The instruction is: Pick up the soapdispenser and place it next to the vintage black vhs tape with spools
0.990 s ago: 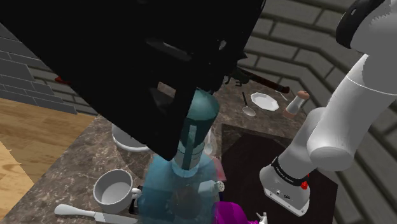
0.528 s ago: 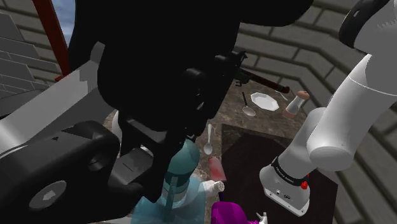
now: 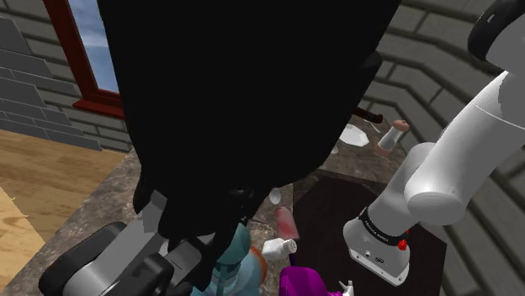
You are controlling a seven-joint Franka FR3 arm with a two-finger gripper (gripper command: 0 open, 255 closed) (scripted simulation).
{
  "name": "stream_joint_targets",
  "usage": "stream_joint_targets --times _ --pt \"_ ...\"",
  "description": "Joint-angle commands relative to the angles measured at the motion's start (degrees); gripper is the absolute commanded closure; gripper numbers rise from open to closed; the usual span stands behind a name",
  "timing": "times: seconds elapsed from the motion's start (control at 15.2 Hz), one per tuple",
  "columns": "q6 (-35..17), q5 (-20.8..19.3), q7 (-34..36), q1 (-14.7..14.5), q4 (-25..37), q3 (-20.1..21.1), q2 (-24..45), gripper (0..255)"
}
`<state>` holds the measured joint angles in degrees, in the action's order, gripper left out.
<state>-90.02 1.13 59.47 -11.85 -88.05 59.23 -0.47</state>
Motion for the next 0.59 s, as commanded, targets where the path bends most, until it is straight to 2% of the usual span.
stream_joint_targets --times 0.0,0.53 --pt "-1.7 0.9 -0.7 0.3 -2.1 -0.4 -1.0 255" --pt "-8.1 3.1 -2.4 0.7 -9.9 -1.2 -3.5 255"
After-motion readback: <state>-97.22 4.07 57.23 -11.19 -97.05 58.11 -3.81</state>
